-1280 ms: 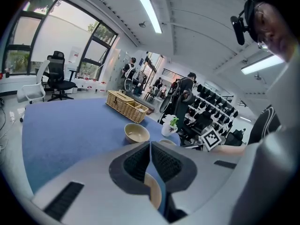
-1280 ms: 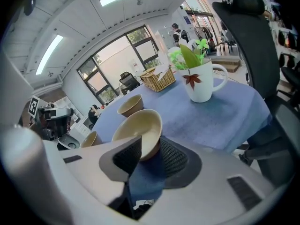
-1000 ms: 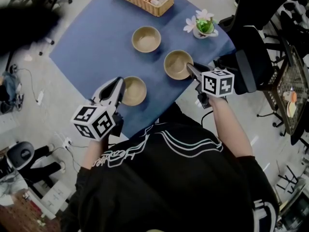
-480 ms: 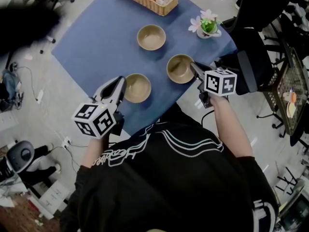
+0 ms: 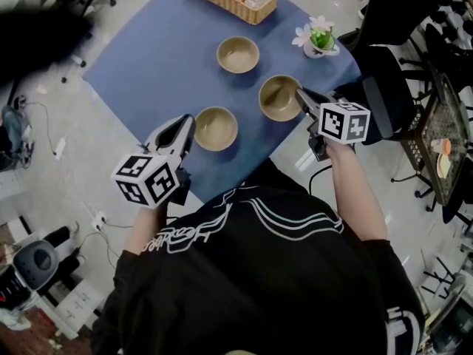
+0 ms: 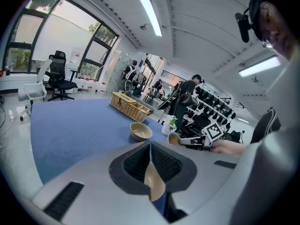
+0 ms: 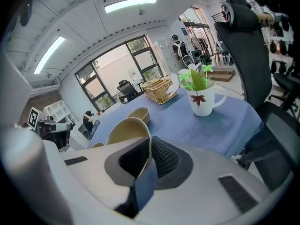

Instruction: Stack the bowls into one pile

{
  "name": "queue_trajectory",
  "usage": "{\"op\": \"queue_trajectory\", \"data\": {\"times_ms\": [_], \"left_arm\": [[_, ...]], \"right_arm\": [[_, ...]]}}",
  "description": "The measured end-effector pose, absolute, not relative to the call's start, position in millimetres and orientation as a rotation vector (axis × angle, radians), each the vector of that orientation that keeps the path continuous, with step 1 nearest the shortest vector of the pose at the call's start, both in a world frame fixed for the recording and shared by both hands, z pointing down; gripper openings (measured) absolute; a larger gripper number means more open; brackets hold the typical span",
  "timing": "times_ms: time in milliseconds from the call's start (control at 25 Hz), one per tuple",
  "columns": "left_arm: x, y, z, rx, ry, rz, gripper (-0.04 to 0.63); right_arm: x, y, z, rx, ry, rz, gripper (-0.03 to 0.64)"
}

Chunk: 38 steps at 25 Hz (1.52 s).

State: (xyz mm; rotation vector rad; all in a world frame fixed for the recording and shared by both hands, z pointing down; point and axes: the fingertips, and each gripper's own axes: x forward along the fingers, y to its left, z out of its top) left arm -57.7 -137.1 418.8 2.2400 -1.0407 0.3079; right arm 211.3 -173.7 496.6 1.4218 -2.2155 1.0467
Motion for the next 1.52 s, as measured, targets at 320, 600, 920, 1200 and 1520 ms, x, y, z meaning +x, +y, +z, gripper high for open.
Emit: {"op": "queue_trajectory", "data": {"times_ms": [320, 600, 920, 1200, 1520], "left_arm": [[-68, -121, 416, 2.264, -1.001, 0.306, 0.031], [-89, -108, 419, 2.269, -1.018, 0.317, 0.031], [-118, -94, 421, 2.254, -1.032, 0.299, 0.031], [-139, -87, 417, 2.258, -1.07, 0.283, 0.031], [-154, -79, 413, 2.263, -1.075, 0.272, 0.032]], "right_arm": [[188, -167, 467, 1.402, -2.259, 0.963, 0.043], [150, -160, 443, 1.335, -2.336, 0.914, 0.043], [100, -157, 428, 1.251, -2.391, 0.845, 0.043], [58, -154, 427, 1.164, -2.414, 0.777, 0.043], [17, -144, 434, 1.059, -2.419, 0.742, 0.043]]}}
